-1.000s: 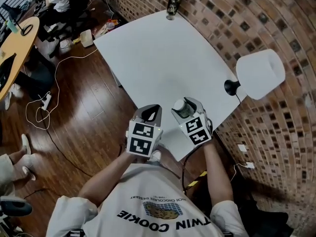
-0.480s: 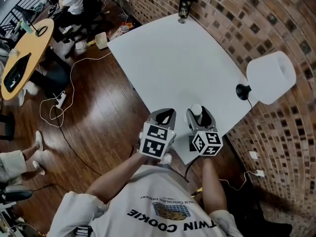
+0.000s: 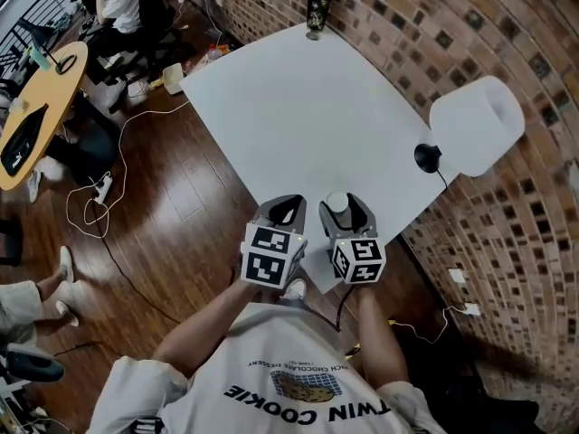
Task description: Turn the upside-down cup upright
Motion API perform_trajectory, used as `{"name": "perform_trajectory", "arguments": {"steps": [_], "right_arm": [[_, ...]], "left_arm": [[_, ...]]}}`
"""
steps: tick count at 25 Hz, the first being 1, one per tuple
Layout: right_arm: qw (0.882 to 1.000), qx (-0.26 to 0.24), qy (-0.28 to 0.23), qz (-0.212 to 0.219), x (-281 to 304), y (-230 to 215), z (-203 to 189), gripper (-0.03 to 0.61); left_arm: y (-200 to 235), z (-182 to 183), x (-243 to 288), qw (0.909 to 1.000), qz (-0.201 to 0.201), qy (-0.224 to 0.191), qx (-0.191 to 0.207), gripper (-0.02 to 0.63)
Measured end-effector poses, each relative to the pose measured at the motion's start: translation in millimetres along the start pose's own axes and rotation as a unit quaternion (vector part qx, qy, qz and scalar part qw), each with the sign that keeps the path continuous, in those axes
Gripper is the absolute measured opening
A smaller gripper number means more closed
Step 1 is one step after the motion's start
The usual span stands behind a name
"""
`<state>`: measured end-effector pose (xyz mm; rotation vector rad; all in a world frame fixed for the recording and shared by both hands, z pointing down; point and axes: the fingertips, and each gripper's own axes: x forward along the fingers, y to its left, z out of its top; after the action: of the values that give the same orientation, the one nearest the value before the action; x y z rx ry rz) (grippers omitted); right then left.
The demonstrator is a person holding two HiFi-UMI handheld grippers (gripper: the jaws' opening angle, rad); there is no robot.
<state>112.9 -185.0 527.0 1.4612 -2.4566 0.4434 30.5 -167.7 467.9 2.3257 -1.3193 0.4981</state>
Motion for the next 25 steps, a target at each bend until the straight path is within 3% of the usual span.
{"name": "perform_trajectory", "arguments": {"steps": [13,17,25], "right_arm": [[0.999,-0.003,-0.012,0.047,-35,13,23,0.275],[0.999,-0.014,0.001,0.036,-56,30,32,0.267],[1.000,-0.008,0.001,0.000,-100,81,33,0.138]], "left_arm": [[-28,-10,-23,0.9994,0.034,-0.008,-0.002,0.003],[-34,-17,-40,0.9994,0.033,-0.012,0.004,0.003],[-38,-40,-88,0.9995,0.014,-0.024,0.018,0.003]]}}
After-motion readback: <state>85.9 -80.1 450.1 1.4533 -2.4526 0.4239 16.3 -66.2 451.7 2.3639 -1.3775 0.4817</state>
